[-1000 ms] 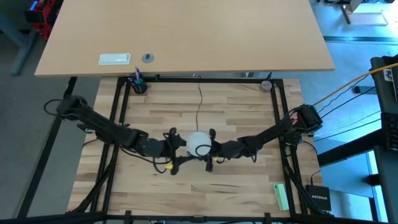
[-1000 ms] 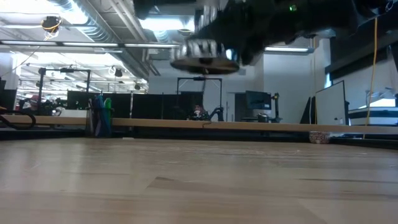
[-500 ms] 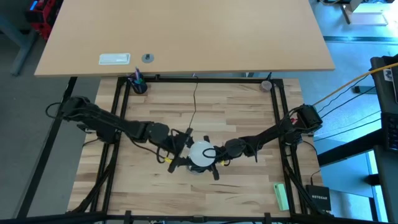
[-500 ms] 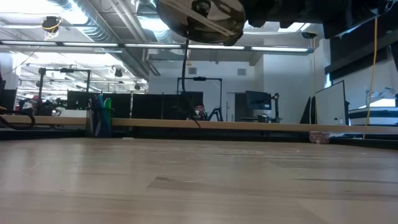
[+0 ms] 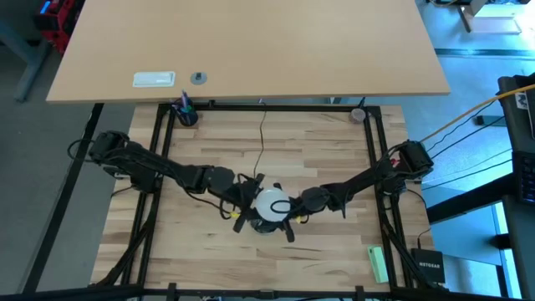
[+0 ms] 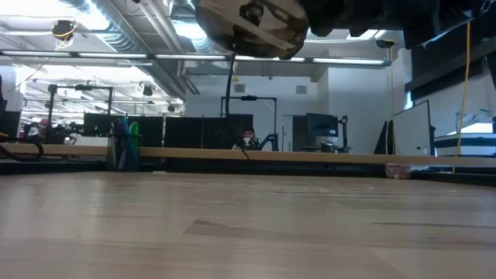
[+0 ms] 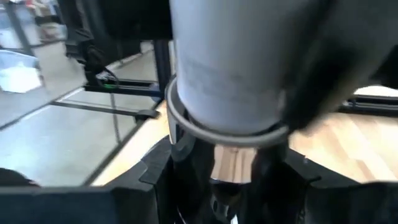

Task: Screw lightbulb
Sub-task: Remove the lightbulb from the lamp

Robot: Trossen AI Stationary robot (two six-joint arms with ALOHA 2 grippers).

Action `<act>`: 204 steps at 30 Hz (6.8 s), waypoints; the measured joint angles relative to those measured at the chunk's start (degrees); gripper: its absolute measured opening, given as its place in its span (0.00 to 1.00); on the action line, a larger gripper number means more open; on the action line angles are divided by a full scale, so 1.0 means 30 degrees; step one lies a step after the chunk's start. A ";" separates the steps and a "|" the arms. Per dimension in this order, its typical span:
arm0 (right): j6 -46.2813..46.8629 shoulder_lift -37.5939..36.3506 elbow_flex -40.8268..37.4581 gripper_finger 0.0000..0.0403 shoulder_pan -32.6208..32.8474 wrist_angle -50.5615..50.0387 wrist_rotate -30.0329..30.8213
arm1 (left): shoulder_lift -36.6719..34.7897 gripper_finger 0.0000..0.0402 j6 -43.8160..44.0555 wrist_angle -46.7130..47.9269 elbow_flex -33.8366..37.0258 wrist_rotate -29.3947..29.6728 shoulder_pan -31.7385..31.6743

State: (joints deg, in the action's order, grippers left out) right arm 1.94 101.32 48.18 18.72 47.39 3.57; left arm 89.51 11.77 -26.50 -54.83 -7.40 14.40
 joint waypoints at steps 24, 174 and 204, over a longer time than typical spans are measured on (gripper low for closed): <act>0.2752 0.0058 -0.0075 0.44 0.0044 -0.4053 1.1601 | 0.3652 0.32 0.3089 -0.1559 -0.0811 2.1374 0.3398; 0.0639 0.0007 0.0270 0.44 -0.0175 -0.1490 0.5441 | -0.2395 0.69 0.1983 0.8987 -0.1486 1.1241 0.3200; 0.1008 0.0015 0.0388 0.44 -0.0138 -0.0369 0.2153 | -0.1380 0.34 -0.0675 0.5125 -0.1507 0.0130 -0.0478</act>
State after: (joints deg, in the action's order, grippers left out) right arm 4.96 101.36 49.35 18.31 46.28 10.03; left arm 85.37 9.75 -11.13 -59.35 -7.01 12.97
